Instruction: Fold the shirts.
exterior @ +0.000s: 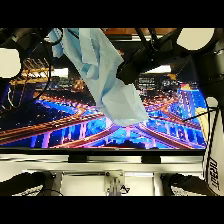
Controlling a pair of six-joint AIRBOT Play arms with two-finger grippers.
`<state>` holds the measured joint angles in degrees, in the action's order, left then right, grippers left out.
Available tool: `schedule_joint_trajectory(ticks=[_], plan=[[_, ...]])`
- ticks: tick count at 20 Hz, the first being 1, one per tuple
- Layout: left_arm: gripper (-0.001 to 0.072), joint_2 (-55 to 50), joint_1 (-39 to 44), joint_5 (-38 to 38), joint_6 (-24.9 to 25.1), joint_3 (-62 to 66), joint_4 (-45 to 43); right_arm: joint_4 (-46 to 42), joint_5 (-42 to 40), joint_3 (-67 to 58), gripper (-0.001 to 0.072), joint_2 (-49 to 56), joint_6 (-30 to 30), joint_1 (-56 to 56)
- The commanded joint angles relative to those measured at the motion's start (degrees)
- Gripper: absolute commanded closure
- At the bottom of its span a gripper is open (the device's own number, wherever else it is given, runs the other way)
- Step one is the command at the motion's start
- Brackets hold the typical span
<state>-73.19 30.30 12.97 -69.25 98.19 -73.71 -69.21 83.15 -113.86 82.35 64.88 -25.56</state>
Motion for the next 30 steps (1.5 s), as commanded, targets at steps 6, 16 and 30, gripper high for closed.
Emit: schedule_joint_trajectory(ticks=[6, 16, 30], plan=[[0.0650, 1.01, -0.09, 0.04, -1.51, 0.02, 0.11, -1.88, -2.99, 0.07, 0.0651, 2.93, -1.40, 0.02], [0.0473, 0.98, -2.21, 3.34, -1.51, 0.02, 0.11, -2.84, -7.39, 0.07, 0.0658, -0.15, -4.59, 0.04], [0.0156, 5.42, -1.40, 6.14, -1.09, 0.02, 0.15, -12.35, -12.11, 0.07, 0.0658, -1.99, 8.90, 12.87]])
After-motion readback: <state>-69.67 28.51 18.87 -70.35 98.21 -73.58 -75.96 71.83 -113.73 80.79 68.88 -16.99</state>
